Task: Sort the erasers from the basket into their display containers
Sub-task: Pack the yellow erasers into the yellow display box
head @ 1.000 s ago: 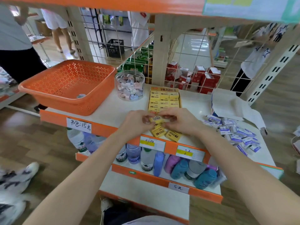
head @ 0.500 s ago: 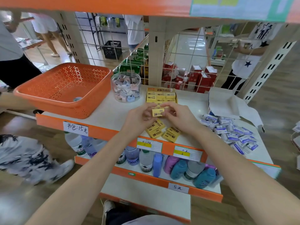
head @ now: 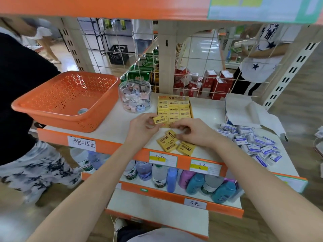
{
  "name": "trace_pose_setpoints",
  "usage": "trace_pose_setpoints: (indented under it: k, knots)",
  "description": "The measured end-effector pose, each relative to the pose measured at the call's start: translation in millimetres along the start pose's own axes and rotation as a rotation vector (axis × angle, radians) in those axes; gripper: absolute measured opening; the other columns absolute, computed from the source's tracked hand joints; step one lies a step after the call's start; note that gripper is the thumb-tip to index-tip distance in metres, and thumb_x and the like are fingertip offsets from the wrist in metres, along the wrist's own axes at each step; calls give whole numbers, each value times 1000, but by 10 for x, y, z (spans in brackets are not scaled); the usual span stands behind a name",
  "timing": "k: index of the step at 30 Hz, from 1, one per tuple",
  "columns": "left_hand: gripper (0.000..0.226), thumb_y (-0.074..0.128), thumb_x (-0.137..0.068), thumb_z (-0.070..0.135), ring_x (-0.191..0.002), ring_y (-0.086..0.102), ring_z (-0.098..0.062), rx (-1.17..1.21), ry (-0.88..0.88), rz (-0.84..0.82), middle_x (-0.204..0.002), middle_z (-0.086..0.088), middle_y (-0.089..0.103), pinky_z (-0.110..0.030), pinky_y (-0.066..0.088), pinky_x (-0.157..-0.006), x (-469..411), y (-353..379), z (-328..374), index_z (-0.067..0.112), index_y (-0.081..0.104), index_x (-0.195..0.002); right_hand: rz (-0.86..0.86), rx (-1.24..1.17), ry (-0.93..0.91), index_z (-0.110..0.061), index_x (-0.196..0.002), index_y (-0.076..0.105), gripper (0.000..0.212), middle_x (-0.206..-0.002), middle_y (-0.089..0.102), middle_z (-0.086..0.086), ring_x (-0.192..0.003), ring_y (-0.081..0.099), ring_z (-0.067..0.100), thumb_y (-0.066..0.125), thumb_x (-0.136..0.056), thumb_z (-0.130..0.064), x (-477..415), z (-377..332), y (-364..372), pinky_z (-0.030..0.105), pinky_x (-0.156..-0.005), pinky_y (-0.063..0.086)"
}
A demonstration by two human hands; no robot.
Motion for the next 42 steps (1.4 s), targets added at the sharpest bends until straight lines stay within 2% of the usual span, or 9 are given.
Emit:
trace_pose_setpoints:
  k: [3, 11, 14, 18, 23, 28, 32, 37, 42]
  knots:
    - [29, 76, -77, 10, -70, 54, 3, 0, -9, 9, -85, 5, 60, -7, 45, -66, -14, -5, -9, 11, 69, -106, -80, 153, -52, -18, -131, 54, 49, -132, 54, -3, -122, 46, 12, 68, -84, -18, -21, -53, 64, 17, -98, 29]
    - [32, 76, -77, 12, -74, 56, -8, -11, -28, 6, -85, 4, 59, -6, 43, -67, -19, 52, -38, 10, 68, -108, -117, 325, -61, -18, -132, 54, 49, -130, 56, -2, -117, 47, 17, 66, -85, -29, -106, -96, 140, 23, -94, 30]
    - [30, 76, -77, 11, -73, 56, -7, -18, -12, 31, -84, 5, 60, -7, 43, -68, -3, 9, -46, 10, 69, -106, -116, 320, -85, -19, -128, 57, 44, -128, 58, -2, -115, 47, 19, 62, -85, -15, -78, -118, 131, 25, -97, 30]
    - [30, 76, -76, 12, -74, 57, -7, -33, 6, 33, -85, 5, 61, -9, 45, -69, 6, 16, -57, 11, 69, -106, -91, 264, -73, -19, -121, 63, 45, -130, 58, -3, -117, 48, 15, 54, -82, 1, -32, -106, 29, 13, -91, 26]
    - [31, 76, -77, 10, -76, 54, -6, -20, 14, 14, -85, 4, 59, -2, 40, -68, 8, 20, -51, 11, 68, -107, -78, 246, 0, -20, -126, 60, 40, -122, 60, -3, -111, 52, 13, 64, -86, -20, -15, -58, -14, 16, -86, 33]
    - [32, 76, -77, 11, -77, 55, -6, -12, 0, -5, -83, 7, 59, -9, 44, -71, -16, 27, -54, 13, 69, -108, -62, 318, 18, -19, -124, 62, 38, -114, 65, -1, -101, 56, 14, 64, -86, -22, -93, -61, 11, 22, -83, 40]
    - [32, 76, -78, 16, -78, 55, -8, -42, -8, -24, -84, 3, 62, -9, 41, -75, -89, 36, -62, 15, 69, -109, -31, 150, 54, -24, -122, 63, 36, -104, 65, -3, -81, 56, 3, 65, -86, -20, -87, -14, -150, 9, -66, 40]
    - [32, 72, -82, 22, -85, 54, -13, -104, -6, -65, -86, 4, 59, -24, 40, -77, -284, 89, -1, 19, 67, -113, 65, 99, 151, -31, -120, 62, 34, -106, 62, -8, -83, 56, 4, 64, -88, -22, -232, 164, -450, 9, -61, 35]
    - [35, 65, -87, 34, -102, 54, -18, -204, -10, -250, -101, 5, 62, -30, 44, -82, -546, 411, 99, 32, 61, -122, 139, 184, 276, -25, -122, 61, 30, -115, 61, -2, -88, 49, 7, 57, -92, -21, -355, 345, -685, 20, -72, 35]
Point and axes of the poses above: each hand's wrist, its own x-axis away from the middle knuckle, its own y-axis out of the palm, z = x × y, the point moved 9 cm from there along -x, towards the middle knuckle
